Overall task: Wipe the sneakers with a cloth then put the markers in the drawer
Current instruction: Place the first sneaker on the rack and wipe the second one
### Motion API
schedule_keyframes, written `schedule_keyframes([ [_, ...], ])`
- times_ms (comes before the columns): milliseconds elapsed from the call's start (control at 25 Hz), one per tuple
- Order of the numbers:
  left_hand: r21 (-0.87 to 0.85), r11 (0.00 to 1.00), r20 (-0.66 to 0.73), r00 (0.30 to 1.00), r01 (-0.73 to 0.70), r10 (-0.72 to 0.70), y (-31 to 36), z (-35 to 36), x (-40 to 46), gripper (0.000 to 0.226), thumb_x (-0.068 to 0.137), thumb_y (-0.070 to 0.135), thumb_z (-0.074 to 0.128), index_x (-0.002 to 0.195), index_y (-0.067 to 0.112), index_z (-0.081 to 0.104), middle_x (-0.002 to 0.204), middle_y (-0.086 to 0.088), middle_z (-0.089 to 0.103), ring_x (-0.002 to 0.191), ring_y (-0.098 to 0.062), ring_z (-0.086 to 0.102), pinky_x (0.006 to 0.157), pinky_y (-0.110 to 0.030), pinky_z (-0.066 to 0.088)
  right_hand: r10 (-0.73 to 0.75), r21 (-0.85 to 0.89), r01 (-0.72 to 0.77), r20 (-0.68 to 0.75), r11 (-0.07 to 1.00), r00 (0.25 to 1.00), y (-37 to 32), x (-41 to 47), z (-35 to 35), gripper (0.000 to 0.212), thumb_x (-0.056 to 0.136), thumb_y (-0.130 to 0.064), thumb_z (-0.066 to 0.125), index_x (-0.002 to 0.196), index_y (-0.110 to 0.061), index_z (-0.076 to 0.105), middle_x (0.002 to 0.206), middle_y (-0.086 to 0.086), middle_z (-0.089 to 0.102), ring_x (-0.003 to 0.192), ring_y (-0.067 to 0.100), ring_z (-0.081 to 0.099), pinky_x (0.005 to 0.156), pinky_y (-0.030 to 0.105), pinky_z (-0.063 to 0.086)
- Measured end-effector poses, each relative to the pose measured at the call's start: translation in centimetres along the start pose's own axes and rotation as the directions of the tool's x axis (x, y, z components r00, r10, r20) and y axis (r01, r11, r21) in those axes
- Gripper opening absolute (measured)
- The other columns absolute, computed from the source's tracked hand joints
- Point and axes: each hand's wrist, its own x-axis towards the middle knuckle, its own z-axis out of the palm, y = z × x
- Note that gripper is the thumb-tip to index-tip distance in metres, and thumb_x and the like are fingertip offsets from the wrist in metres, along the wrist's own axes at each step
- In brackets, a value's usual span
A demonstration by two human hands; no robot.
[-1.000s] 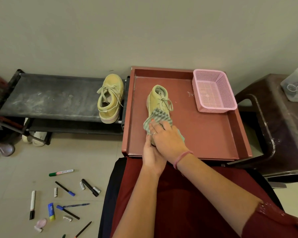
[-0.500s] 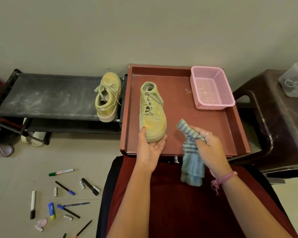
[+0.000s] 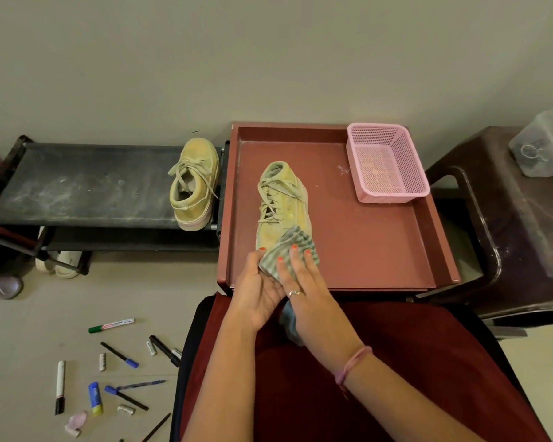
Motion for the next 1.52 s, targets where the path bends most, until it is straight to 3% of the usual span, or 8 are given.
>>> schedule_keyframes([
  [160,0.028,0.999,0.000,1.000,-0.021,0.021,-0.2,0.1,0.0,0.042,0.103,0.035,0.037,0.125,0.007,0.059,0.113,-0.014,0.071,0.094,-0.020,0.071,0.073,-0.029,0.060,-0.001,-0.178,-0.002,-0.021,0.984,1.000,0.1,1.6,-1.2,0.056,0.083,-0.009,0.028,0.136,-0.008,0.048,0.140,0.016,0.048,0.129,0.037,0.046,0.093,0.043,0.050],
  [440,0.139,0.986,-0.061,0.993,-0.095,0.104,-1.2,0.2,0.7,0.039,0.101,0.027,0.039,0.136,0.012,0.050,0.104,-0.017,0.069,0.078,-0.017,0.070,0.061,-0.029,0.058,0.071,-0.382,0.038,0.268,0.923,0.961,0.0,7.5,-2.6,0.047,0.098,-0.018,0.039,0.144,-0.014,0.032,0.149,0.003,0.029,0.142,0.030,0.014,0.102,0.046,0.030],
  [800,0.229,0.966,-0.099,0.984,-0.125,0.151,-1.9,0.7,0.5,0.034,0.104,0.026,0.032,0.119,0.010,0.058,0.087,-0.008,0.073,0.069,-0.015,0.068,0.060,-0.025,0.056,0.006,0.166,-0.040,0.201,0.985,0.980,2.8,4.8,-4.2,0.059,0.083,0.008,0.045,0.124,-0.033,0.057,0.118,-0.018,0.053,0.116,0.007,0.036,0.098,0.030,0.034],
  [1000,0.143,0.990,-0.124,0.992,0.016,0.001,-0.5,0.3,0.3,0.037,0.099,0.030,0.038,0.110,0.002,0.060,0.089,-0.022,0.071,0.056,-0.015,0.062,0.050,-0.019,0.050,0.519,0.863,-0.354,0.131,0.359,0.845,5.3,1.5,-5.3,0.055,0.087,0.011,0.038,0.097,-0.032,0.070,0.100,0.008,0.067,0.081,0.017,0.063,0.080,0.043,0.055],
  [1040,0.102,0.994,-0.113,0.994,0.024,-0.013,-0.3,0.2,0.2,0.038,0.098,0.032,0.041,0.110,0.002,0.061,0.093,-0.025,0.070,0.056,-0.014,0.060,0.050,-0.018,0.050,0.586,0.869,-0.343,0.078,0.357,0.807,6.0,1.6,-5.6,0.051,0.088,0.009,0.038,0.103,-0.030,0.068,0.101,0.006,0.067,0.083,0.014,0.064,0.081,0.039,0.055],
  [1280,0.145,0.984,-0.040,0.993,-0.105,0.112,-0.2,0.0,0.1,0.030,0.086,0.020,0.068,0.114,0.011,0.062,0.091,-0.004,0.067,0.062,-0.007,0.058,0.055,-0.015,0.052,0.267,0.343,-0.247,-0.013,0.907,0.963,4.3,6.6,-4.6,0.065,0.089,0.010,0.036,0.145,-0.022,0.035,0.153,0.000,0.031,0.142,0.021,0.026,0.114,0.035,0.023],
  [1400,0.290,0.926,-0.026,0.965,-0.243,0.261,-0.5,-0.2,0.4,0.026,0.081,0.001,0.072,0.106,0.009,0.067,0.083,-0.002,0.067,0.061,-0.004,0.054,0.053,-0.016,0.047,0.184,-0.002,-0.185,0.117,0.983,0.976,2.2,7.6,-2.9,0.061,0.096,-0.003,0.036,0.149,-0.029,0.021,0.159,-0.011,0.004,0.146,0.023,-0.002,0.108,0.048,0.024],
  [1520,0.410,0.843,-0.047,0.915,-0.349,0.401,-0.8,-0.6,0.6,0.036,0.077,0.000,0.076,0.112,0.006,0.066,0.088,-0.008,0.071,0.068,-0.011,0.061,0.059,-0.025,0.051,0.118,-0.122,-0.103,0.123,0.987,0.985,1.4,7.3,-2.8,0.047,0.096,-0.011,0.043,0.140,-0.026,0.040,0.153,-0.010,0.022,0.142,0.027,0.008,0.097,0.042,0.032],
])
